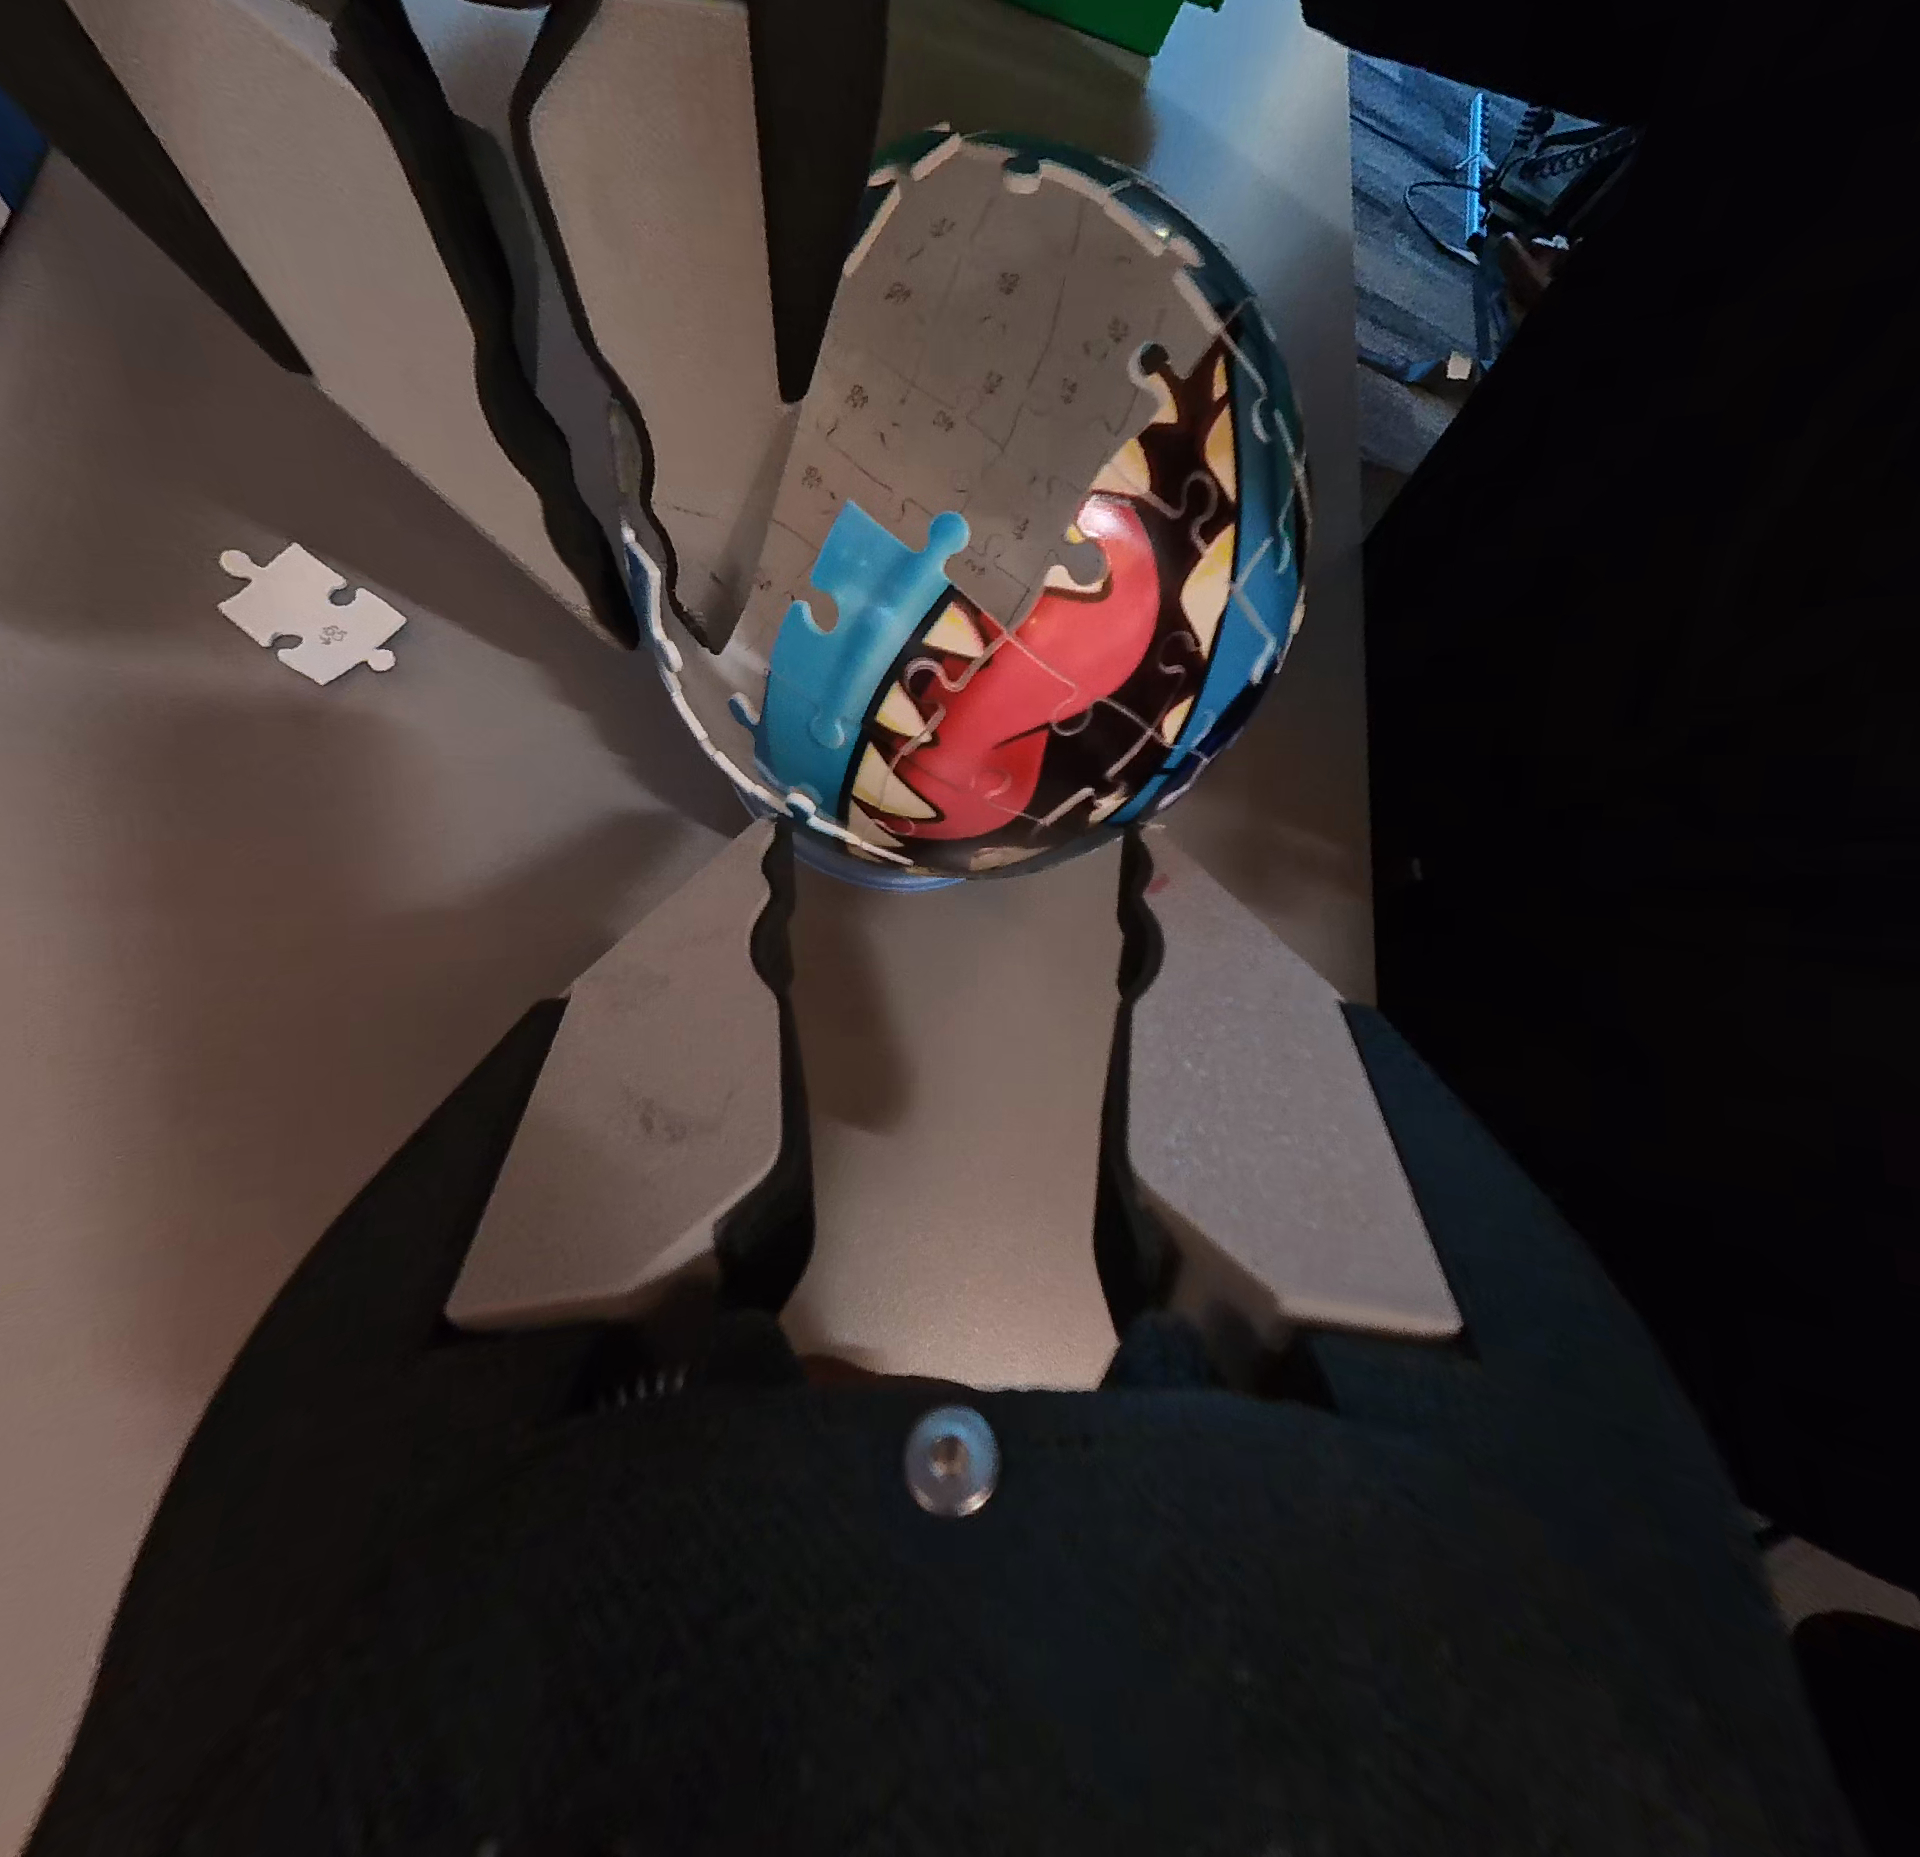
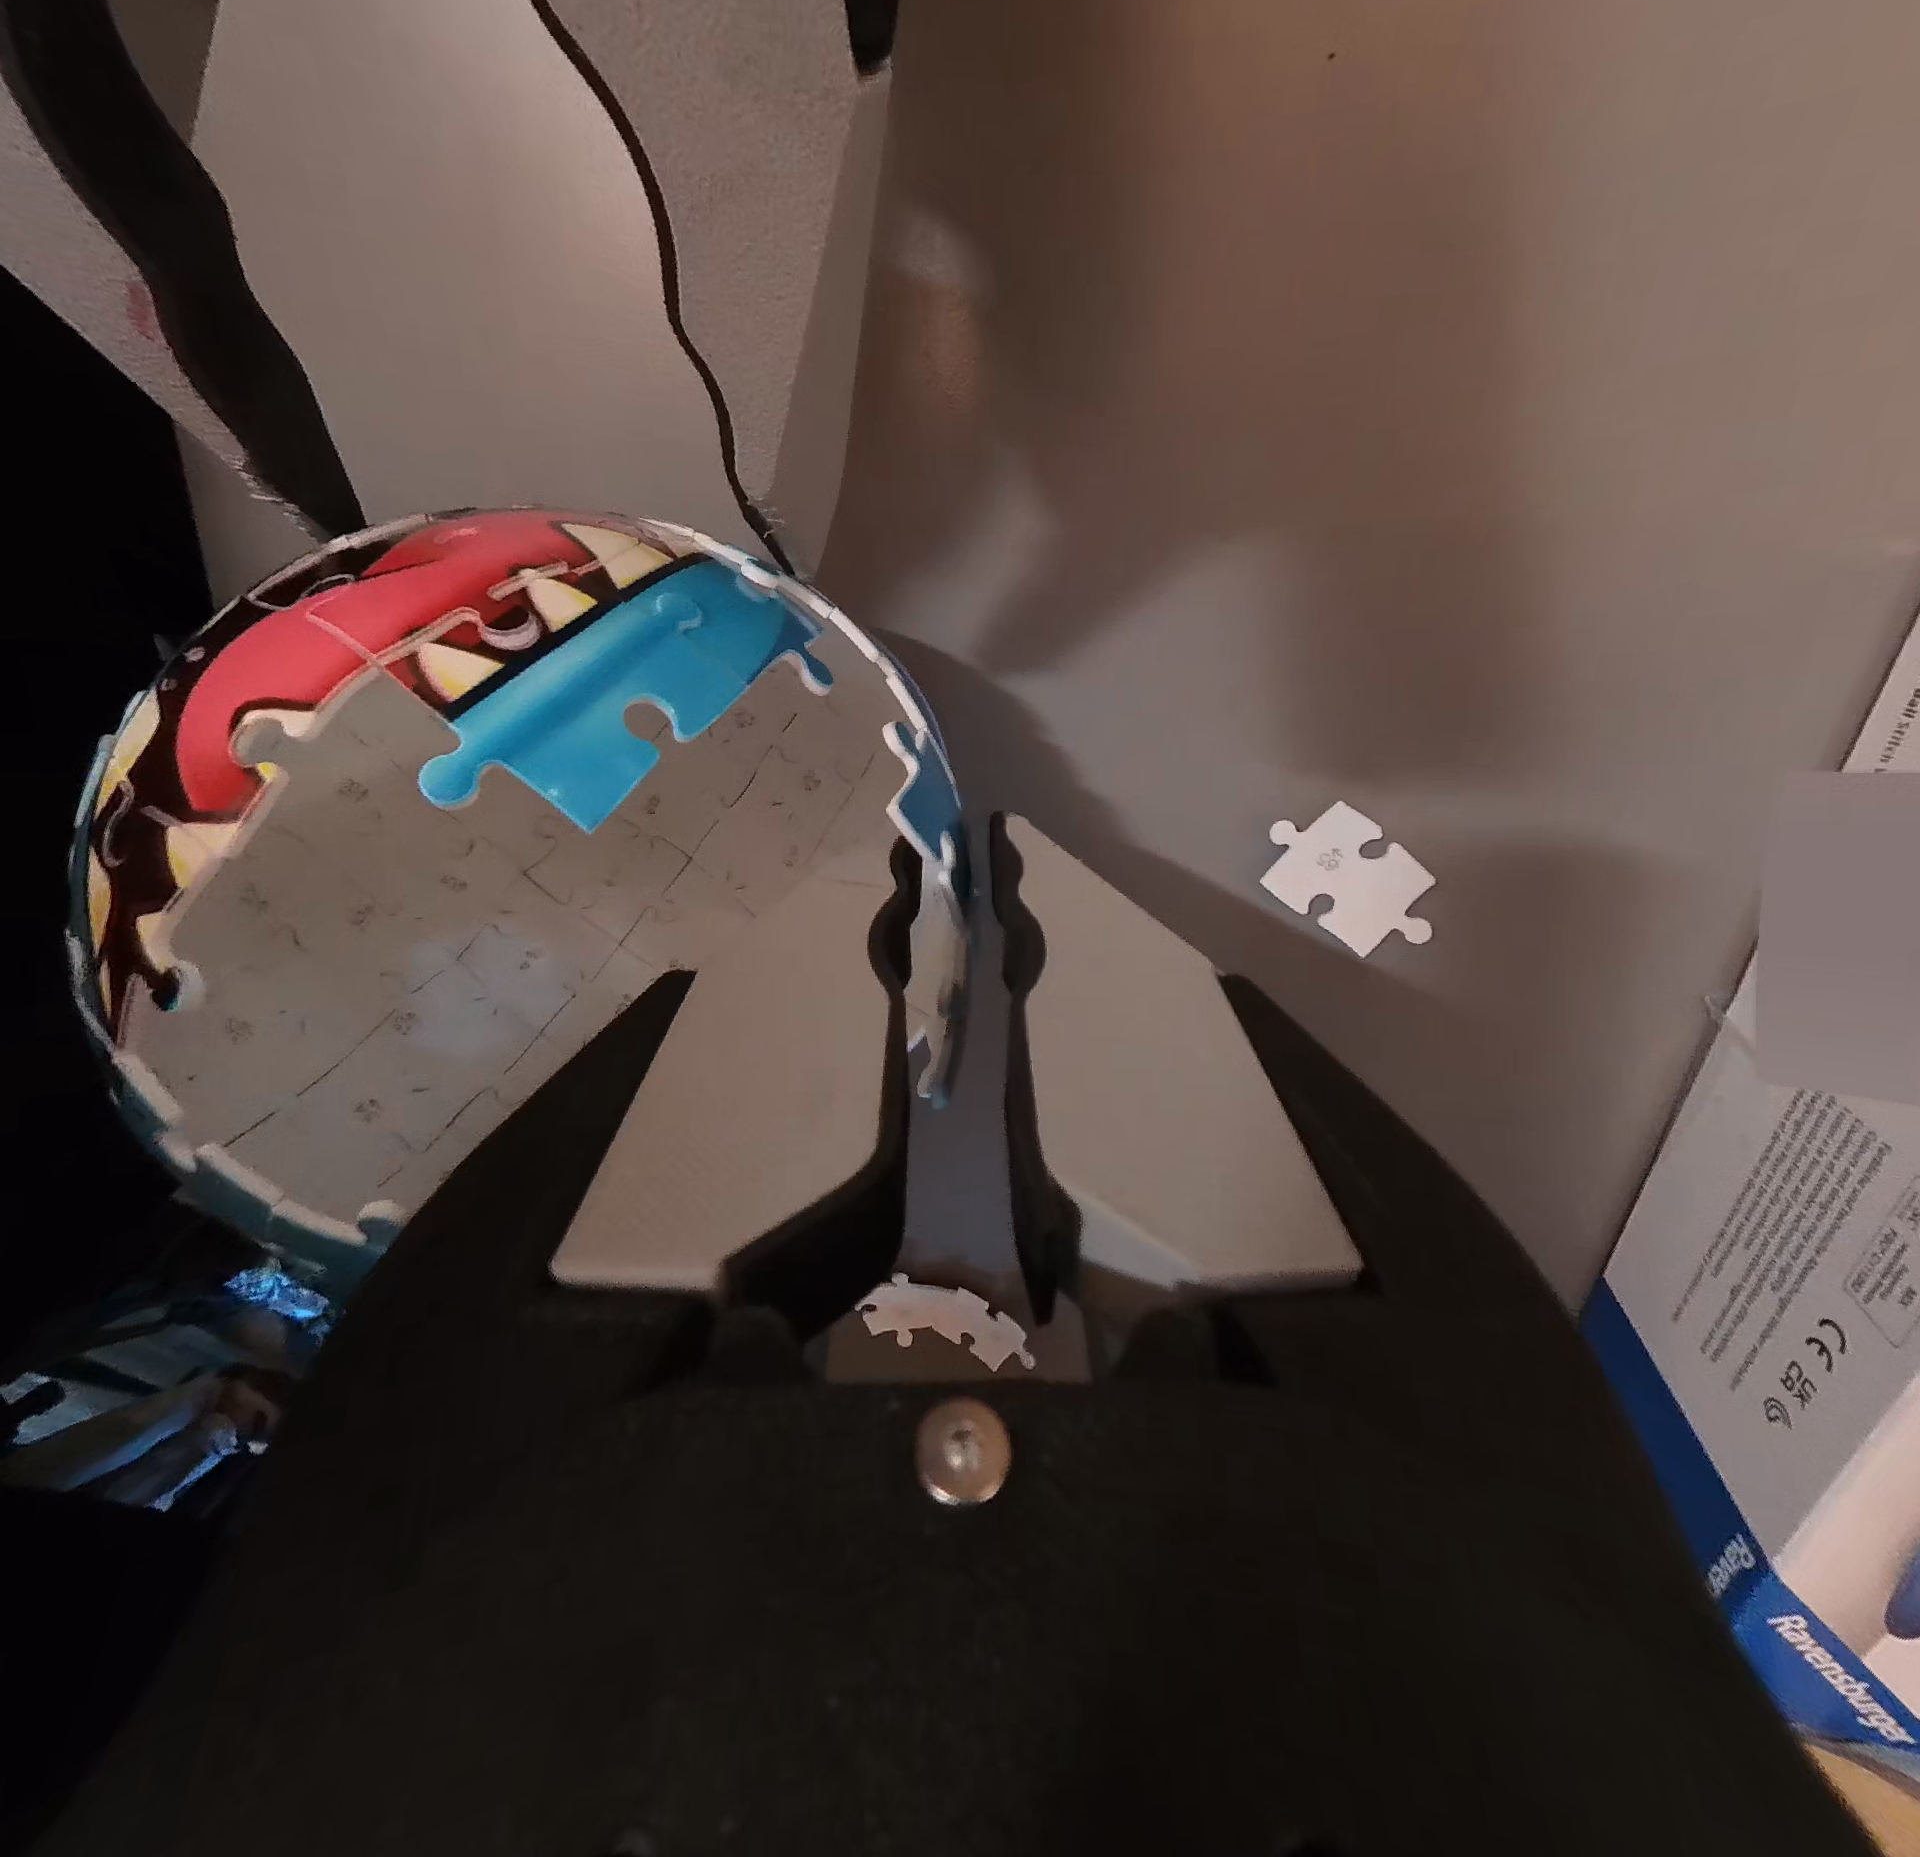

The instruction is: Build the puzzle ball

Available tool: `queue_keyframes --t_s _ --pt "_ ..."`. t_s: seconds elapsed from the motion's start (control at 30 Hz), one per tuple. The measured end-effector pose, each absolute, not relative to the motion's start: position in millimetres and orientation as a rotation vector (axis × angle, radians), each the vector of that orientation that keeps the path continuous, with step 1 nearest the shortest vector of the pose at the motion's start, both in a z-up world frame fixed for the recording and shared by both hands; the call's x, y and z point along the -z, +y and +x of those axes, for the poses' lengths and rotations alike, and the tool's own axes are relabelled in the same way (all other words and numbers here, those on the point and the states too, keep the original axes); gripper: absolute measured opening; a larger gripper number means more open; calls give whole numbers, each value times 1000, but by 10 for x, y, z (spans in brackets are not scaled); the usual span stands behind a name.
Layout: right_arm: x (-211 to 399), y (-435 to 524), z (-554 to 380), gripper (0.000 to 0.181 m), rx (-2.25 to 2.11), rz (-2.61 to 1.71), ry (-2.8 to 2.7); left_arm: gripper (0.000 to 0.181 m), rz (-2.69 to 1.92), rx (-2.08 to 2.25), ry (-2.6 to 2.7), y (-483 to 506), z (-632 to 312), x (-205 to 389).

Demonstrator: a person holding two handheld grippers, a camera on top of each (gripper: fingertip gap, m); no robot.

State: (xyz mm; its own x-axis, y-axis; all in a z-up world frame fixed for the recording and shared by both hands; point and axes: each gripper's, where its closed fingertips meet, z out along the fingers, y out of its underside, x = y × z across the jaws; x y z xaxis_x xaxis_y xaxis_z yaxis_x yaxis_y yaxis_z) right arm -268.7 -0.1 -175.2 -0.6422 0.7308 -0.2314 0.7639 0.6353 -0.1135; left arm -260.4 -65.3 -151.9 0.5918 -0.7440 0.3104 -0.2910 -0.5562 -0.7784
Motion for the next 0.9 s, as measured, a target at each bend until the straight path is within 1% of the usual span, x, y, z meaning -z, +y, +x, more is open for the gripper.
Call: queue_keyframes --t_s 0.2,0.5,0.8,0.9 --pt "1546 12 -2765 17 378 1266 2715 60 -2123 834 805 -646 -2637 1508" --pt "1000 220 -2866 16 649 1437 2773 60 -2119 833 800 -654 -2655 1506" --pt "793 522 -2605 15 1037 1781 2731 60 -2118 830 786 -675 -2727 1523" --pt "806 731 -2404 19 1185 1951 2712 60 -2117 844 750 -673 -2811 1541"
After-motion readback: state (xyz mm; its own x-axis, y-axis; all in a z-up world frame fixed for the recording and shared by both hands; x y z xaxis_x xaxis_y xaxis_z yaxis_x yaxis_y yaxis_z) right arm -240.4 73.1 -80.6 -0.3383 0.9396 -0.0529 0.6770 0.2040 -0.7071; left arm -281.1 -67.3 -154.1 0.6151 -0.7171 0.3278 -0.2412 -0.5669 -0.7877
